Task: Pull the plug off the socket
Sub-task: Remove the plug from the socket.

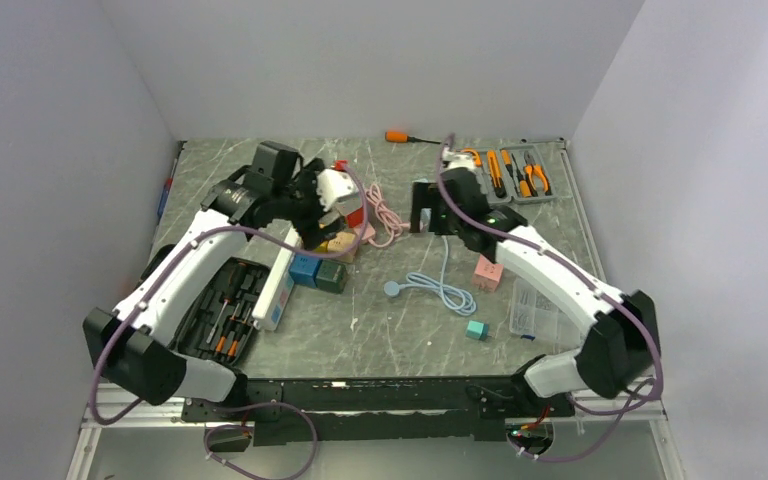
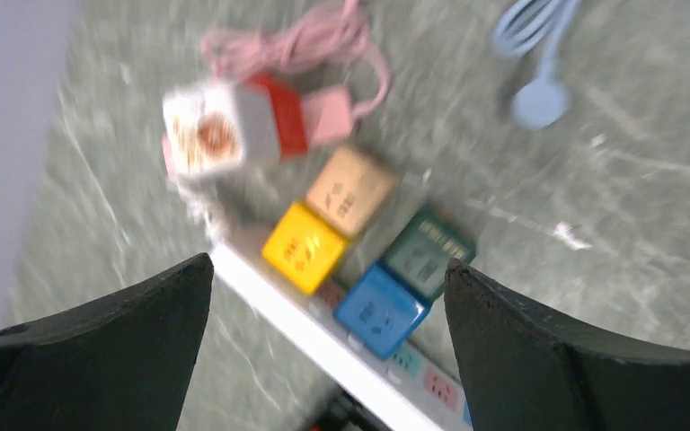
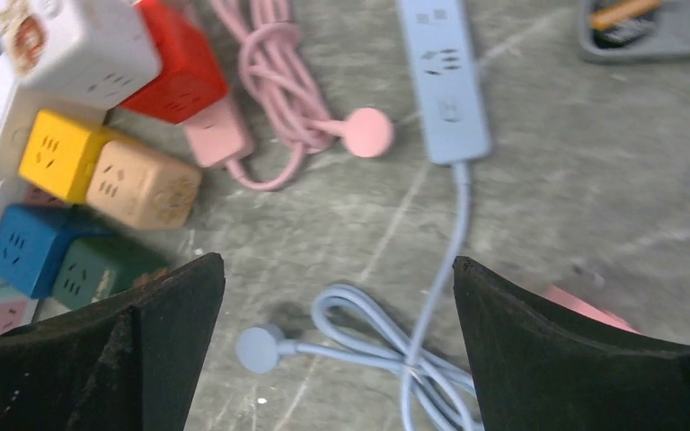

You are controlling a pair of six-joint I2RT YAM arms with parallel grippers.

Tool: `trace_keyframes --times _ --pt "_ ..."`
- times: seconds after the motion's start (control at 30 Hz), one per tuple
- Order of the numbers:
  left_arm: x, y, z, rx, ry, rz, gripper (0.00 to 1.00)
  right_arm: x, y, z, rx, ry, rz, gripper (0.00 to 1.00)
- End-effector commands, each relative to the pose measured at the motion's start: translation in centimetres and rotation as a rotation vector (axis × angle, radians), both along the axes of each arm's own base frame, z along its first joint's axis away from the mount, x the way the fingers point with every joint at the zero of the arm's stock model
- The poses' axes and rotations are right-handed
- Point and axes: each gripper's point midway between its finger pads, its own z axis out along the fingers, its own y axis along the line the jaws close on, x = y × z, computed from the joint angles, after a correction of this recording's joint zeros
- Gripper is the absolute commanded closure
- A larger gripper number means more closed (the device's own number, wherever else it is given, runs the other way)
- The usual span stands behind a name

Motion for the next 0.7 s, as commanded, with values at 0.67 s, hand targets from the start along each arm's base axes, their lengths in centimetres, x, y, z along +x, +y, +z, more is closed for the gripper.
trace_keyframes --times 0.67 --pt "14.8 9.7 -11.5 -0.174 0.211 0.518 0.06 7.7 11.6 -11.1 -0.082 0.088 0.149 0.28"
